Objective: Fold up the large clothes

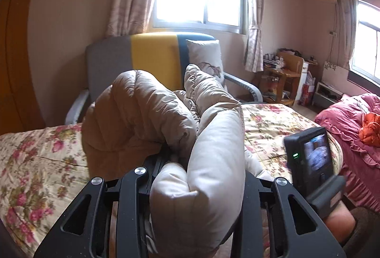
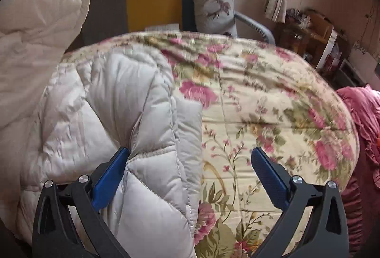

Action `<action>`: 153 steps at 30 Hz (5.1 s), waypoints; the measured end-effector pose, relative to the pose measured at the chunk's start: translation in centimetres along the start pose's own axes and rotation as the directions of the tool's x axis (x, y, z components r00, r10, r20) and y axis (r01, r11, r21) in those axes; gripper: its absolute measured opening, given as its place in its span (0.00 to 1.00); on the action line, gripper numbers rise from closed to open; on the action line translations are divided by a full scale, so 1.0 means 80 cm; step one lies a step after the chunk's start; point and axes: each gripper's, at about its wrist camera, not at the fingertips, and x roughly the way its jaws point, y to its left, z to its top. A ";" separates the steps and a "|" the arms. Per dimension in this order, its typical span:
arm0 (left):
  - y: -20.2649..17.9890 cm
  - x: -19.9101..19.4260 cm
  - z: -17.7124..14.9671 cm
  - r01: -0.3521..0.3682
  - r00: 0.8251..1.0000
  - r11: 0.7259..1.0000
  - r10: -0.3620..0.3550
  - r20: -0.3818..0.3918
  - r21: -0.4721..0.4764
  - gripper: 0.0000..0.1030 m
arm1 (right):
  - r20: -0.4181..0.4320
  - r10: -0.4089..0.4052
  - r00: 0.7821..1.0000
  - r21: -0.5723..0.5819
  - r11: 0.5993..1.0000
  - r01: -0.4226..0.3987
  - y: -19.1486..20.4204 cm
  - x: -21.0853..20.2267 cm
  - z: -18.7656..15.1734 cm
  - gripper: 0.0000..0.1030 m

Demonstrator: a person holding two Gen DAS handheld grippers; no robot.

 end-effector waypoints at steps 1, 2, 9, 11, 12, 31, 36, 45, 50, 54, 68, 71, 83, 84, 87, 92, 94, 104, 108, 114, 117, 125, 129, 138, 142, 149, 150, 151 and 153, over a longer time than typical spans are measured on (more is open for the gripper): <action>-0.007 0.006 -0.003 0.011 1.000 1.000 -0.011 -0.007 0.011 0.30 | -0.008 0.024 1.000 0.017 1.000 -0.024 -0.001 0.006 -0.009 0.98; -0.014 0.012 -0.005 0.017 1.000 1.000 -0.016 -0.011 0.024 0.30 | 0.002 0.031 1.000 0.031 0.999 -0.032 -0.003 0.008 -0.013 0.98; -0.044 0.039 -0.020 0.050 0.998 0.996 -0.048 -0.027 0.070 0.30 | 0.022 0.059 0.998 0.028 0.998 -0.059 -0.002 0.012 -0.027 0.98; -0.051 0.042 -0.026 0.062 0.998 0.994 -0.060 -0.015 0.095 0.30 | 0.006 0.111 0.994 0.087 0.990 -0.111 -0.014 0.019 -0.028 0.98; -0.055 0.044 -0.031 0.061 0.998 0.991 -0.061 -0.010 0.116 0.30 | -0.002 0.137 0.991 0.113 0.984 -0.136 -0.021 0.025 -0.024 0.98; -0.104 0.084 -0.094 0.149 0.988 0.944 -0.151 -0.018 0.296 0.36 | 0.225 0.079 0.971 0.159 0.980 -0.117 -0.083 -0.096 0.034 0.98; -0.108 0.083 -0.098 0.146 0.989 0.941 -0.148 -0.017 0.306 0.36 | 0.177 0.323 0.930 0.009 0.944 -0.329 -0.035 -0.101 0.072 0.78; -0.101 0.078 -0.098 0.181 0.983 0.944 -0.181 -0.026 0.276 0.47 | -0.032 0.524 0.851 -0.121 0.844 -0.523 0.029 -0.040 0.100 0.27; -0.093 0.071 -0.086 0.259 0.966 0.938 -0.252 -0.059 0.229 0.60 | -0.020 0.484 0.875 -0.168 0.861 -0.480 0.042 -0.045 0.093 0.10; -0.055 0.021 -0.074 0.386 0.922 0.905 -0.384 -0.047 0.179 0.75 | 0.049 0.507 0.861 -0.140 0.857 -0.497 0.026 -0.052 0.095 0.07; 0.215 0.043 -0.025 -0.055 0.992 0.939 0.090 0.088 -0.340 0.78 | 0.238 0.557 0.795 -0.096 0.829 -0.552 -0.009 -0.137 0.100 0.04; 0.200 0.077 -0.029 0.023 0.999 0.929 -0.012 0.034 -0.369 0.78 | 0.246 0.552 0.797 -0.074 0.831 -0.552 -0.023 -0.140 0.094 0.04; 0.057 0.103 -0.035 0.055 0.997 0.997 -0.058 0.044 0.054 0.78 | 0.334 0.466 0.819 0.412 0.709 -0.572 -0.183 -0.050 0.019 0.50; 0.061 0.104 -0.035 0.068 0.997 0.997 -0.070 0.040 0.036 0.78 | 0.324 0.496 0.806 0.419 0.689 -0.592 -0.186 -0.044 0.020 0.50; 0.059 0.107 -0.033 0.062 0.998 0.997 -0.063 0.030 0.042 0.78 | 0.280 0.641 0.715 0.401 0.599 -0.693 -0.168 -0.030 0.038 0.90; 0.047 0.108 -0.031 0.028 0.999 0.996 -0.031 0.029 0.082 0.78 | 0.164 0.662 0.731 0.303 0.672 -0.676 -0.109 -0.033 0.084 0.98; 0.042 0.106 -0.032 0.019 0.999 0.996 -0.022 0.032 0.088 0.78 | 0.060 0.567 0.822 0.201 0.799 -0.566 -0.070 -0.035 0.098 0.97; 0.086 0.082 -0.032 -0.016 0.999 0.999 0.018 0.045 -0.035 0.82 | 0.062 0.769 0.636 0.129 0.626 -0.770 -0.012 -0.002 0.087 0.41; 0.076 0.080 -0.012 -0.036 0.998 0.999 0.036 0.049 0.003 0.82 | 0.152 0.802 0.577 0.273 0.527 -0.805 -0.067 0.050 0.050 0.42; 0.008 0.130 0.024 -0.091 0.995 0.977 0.094 -0.010 0.194 0.88 | 0.241 0.748 0.618 0.316 0.542 -0.779 -0.104 0.045 0.011 0.46; -0.048 0.176 0.004 -0.094 0.983 0.919 0.148 -0.112 0.382 0.88 | 0.266 0.693 0.670 0.319 0.593 -0.740 -0.110 0.039 -0.001 0.51; -0.070 0.184 -0.020 -0.120 0.982 0.902 0.170 -0.085 0.416 0.88 | 0.303 0.336 0.892 0.300 0.855 -0.424 -0.155 -0.065 0.028 0.87; -0.074 0.187 -0.024 -0.138 0.981 0.896 0.182 -0.067 0.422 0.88 | 0.364 0.225 0.904 0.178 0.936 -0.304 -0.123 -0.139 0.072 0.85; -0.078 0.173 -0.036 -0.183 0.979 0.894 0.203 -0.006 0.409 0.90 | 0.185 0.052 0.981 0.200 0.976 -0.089 -0.045 -0.023 0.102 0.67; -0.080 0.166 -0.036 -0.150 0.986 0.902 0.168 -0.007 0.406 0.92 | 0.161 0.023 0.987 0.290 0.955 -0.070 -0.069 0.025 0.069 0.79; -0.057 0.164 0.019 -0.059 0.976 0.962 0.112 -0.187 0.265 0.93 | 0.128 0.006 0.992 0.315 0.948 -0.046 -0.078 0.040 0.066 0.87; -0.053 0.164 0.032 -0.072 0.977 0.967 0.118 -0.180 0.244 0.94 | 0.128 0.002 0.992 0.318 0.947 -0.042 -0.078 0.042 0.067 0.88; -0.047 0.165 0.045 -0.096 0.977 0.970 0.134 -0.164 0.225 0.96 | 0.128 -0.004 0.992 0.320 0.947 -0.038 -0.079 0.042 0.066 0.89; -0.041 0.173 0.061 -0.141 0.974 0.968 0.174 -0.147 0.209 0.96 | 0.128 -0.013 0.992 0.320 0.947 -0.028 -0.076 0.040 0.065 0.90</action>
